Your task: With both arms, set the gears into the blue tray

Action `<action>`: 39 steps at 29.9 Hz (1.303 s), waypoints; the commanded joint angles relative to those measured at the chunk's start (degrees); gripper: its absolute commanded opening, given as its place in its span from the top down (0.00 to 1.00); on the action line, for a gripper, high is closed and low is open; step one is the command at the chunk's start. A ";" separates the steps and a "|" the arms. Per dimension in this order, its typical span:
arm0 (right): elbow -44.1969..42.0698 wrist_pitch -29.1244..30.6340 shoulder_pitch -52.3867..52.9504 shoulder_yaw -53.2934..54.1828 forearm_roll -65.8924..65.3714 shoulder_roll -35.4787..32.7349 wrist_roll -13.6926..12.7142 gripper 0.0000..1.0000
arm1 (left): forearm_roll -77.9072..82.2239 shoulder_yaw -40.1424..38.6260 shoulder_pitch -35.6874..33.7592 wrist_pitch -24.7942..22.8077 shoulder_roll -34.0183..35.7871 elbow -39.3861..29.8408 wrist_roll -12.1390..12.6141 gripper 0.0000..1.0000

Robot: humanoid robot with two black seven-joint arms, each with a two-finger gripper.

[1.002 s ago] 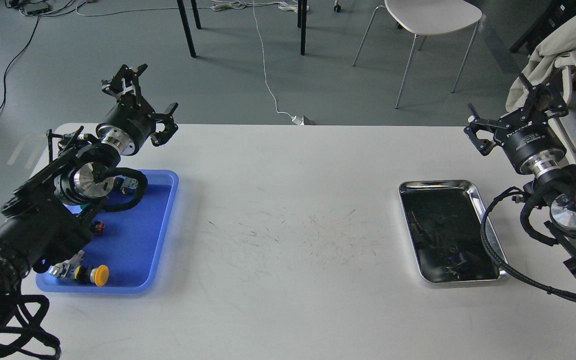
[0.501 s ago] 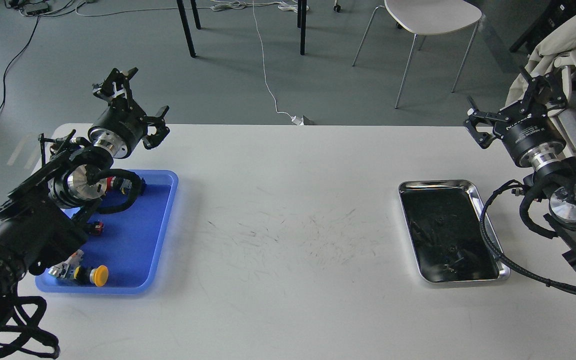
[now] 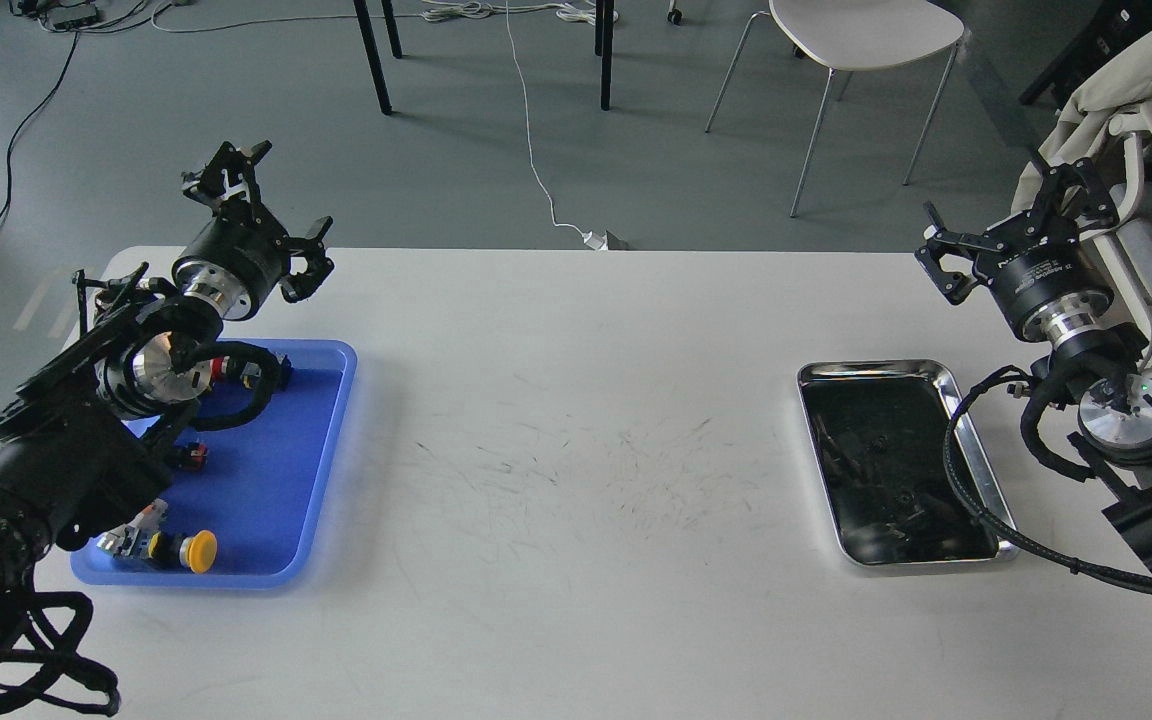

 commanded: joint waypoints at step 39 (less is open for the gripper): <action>9.38 -0.72 39.61 -60.06 -30.59 -14.28 -3.86 0.01 | -0.35 -0.96 -0.29 0.20 2.37 -0.18 -0.89 0.02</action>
